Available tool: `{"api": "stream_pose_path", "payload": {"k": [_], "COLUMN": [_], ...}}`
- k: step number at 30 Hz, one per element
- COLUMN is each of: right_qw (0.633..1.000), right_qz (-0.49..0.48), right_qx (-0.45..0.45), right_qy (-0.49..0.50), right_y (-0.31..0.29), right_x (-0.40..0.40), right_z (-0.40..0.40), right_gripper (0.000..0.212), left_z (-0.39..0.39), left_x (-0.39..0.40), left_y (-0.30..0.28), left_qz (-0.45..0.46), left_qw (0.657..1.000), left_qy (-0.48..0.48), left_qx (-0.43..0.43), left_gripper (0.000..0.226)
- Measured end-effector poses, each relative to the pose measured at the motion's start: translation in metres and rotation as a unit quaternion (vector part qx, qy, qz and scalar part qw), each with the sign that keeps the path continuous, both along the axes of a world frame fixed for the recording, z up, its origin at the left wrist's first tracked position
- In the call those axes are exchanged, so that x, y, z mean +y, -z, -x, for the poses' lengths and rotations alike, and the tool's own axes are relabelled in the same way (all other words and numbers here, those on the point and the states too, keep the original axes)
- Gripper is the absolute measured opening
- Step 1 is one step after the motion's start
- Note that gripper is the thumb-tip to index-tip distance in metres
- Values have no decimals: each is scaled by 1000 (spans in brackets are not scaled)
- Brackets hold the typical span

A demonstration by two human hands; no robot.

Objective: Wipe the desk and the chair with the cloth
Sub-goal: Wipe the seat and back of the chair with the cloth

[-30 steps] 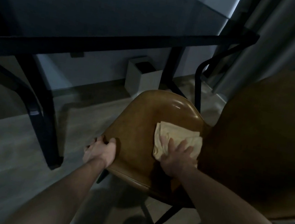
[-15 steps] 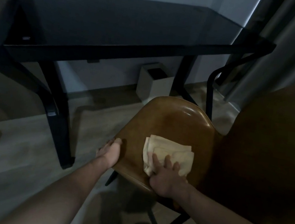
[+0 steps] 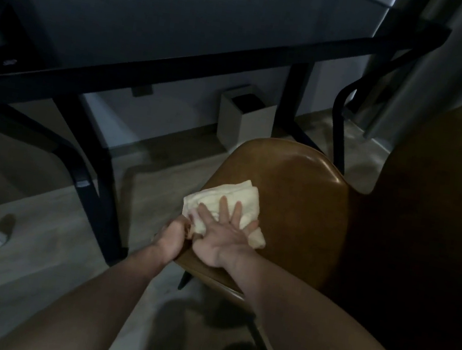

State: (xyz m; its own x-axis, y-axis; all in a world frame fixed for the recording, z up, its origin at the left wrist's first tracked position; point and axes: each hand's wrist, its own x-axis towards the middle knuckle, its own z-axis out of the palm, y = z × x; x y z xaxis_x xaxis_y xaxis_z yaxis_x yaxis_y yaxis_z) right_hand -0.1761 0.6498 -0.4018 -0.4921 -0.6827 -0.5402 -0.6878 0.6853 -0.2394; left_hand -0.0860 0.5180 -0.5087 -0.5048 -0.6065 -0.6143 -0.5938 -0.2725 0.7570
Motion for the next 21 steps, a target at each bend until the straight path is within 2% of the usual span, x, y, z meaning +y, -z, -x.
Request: {"api": "stream_pose_path", "payload": {"k": [1,3,6,9,16,21], "right_qw": [1000,999,998,993,982,980], "right_qz": [6,17,38,67,58,75], "right_qx": [4,16,44,73,126,122], "right_qy": [10,23,34,68,127,139], "right_y": [3,8,14,19,20,22], "right_x": [-2,-4,-4,-3,16,16], "right_z": [6,21,43,74,161,154], "right_gripper": [94,98,97,91,80,79], "left_z": [1,1,4,2,1,5], "left_x": [5,2,1,40,48,49], "left_y": [-10,-1,6,-63,-71,-75], "left_qz": [10,30,86,133,195,199], "left_qw": [1000,999,993,980,961,959], "left_qy": [5,-1,-37,12,58,57], "left_qx": [-4,-16,-75,-146,-188,-196], "left_gripper": [61,74,84,69,66,66]}}
